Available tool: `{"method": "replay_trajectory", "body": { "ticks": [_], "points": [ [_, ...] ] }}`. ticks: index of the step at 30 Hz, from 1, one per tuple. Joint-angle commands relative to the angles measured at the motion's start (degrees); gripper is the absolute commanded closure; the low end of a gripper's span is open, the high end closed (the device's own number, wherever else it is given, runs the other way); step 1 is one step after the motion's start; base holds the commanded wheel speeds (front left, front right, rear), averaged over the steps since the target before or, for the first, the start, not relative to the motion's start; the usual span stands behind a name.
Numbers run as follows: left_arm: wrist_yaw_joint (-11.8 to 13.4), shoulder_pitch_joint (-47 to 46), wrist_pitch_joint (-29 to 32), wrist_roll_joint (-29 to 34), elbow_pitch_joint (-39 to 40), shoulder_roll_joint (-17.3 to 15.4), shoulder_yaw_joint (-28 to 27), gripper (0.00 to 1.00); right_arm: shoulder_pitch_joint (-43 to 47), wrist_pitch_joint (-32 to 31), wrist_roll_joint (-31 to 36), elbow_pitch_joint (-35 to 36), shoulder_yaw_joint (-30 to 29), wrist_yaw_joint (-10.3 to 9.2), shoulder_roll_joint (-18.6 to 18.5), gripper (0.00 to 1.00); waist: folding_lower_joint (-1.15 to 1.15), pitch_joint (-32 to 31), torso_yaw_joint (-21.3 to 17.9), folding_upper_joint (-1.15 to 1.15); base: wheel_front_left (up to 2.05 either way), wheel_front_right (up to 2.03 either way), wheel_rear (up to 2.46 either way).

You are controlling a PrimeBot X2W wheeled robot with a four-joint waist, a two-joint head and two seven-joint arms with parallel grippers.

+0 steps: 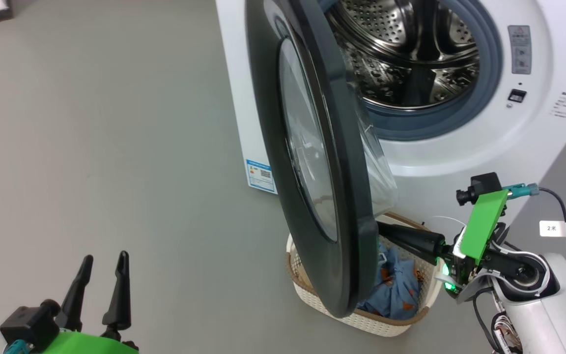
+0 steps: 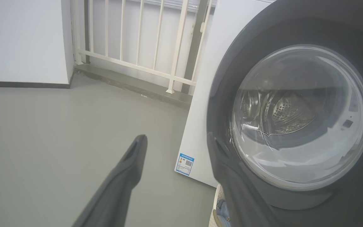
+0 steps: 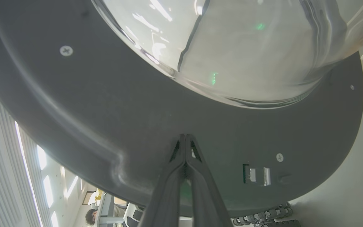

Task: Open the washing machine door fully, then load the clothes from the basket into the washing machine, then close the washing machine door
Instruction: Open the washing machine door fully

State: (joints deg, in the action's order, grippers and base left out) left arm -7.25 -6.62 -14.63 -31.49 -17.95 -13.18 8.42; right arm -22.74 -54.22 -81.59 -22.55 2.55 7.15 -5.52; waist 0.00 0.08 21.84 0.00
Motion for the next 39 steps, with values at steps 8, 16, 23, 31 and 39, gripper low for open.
{"method": "replay_trajectory", "body": {
  "ticks": [8, 16, 23, 31, 39],
  "points": [
    [0.7, -0.7, 0.2, 1.0, 0.9, -1.9, -1.4, 0.0, 0.8, -0.2, -1.4, 3.3, 1.8, 0.34, 1.7, 1.0, 0.0, -1.5, 4.0, 0.0, 0.0, 0.0, 0.0],
    [1.3, -0.3, 0.3, 0.9, 1.3, -2.2, -1.3, 0.0, 1.4, 0.5, -2.1, 4.0, 2.5, 0.34, 2.2, 1.0, 0.0, -1.7, 4.8, 0.0, 0.0, 0.0, 0.0],
    [1.5, -0.2, 0.2, 0.7, 1.4, -2.2, -1.2, 0.0, 1.3, 0.7, -2.3, 4.0, 2.8, 0.34, 2.3, 1.0, 0.0, -1.7, 4.0, 0.0, 0.0, 0.0, 0.0],
    [1.9, 0.3, 0.1, 0.3, 1.9, -2.2, -1.6, 0.0, 1.0, 2.1, -1.8, 5.0, 2.0, 0.34, 2.4, 1.0, 0.0, -1.7, 2.1, 0.0, 0.0, 0.0, 0.0],
    [2.1, 0.3, 0.0, 0.2, 2.5, -2.4, -1.7, 0.0, 0.7, 4.0, -0.8, 6.1, 1.1, 0.34, 2.4, 0.72, 0.0, -1.7, -0.4, 0.0, 0.0, 0.0, 0.0]
  ]
}}
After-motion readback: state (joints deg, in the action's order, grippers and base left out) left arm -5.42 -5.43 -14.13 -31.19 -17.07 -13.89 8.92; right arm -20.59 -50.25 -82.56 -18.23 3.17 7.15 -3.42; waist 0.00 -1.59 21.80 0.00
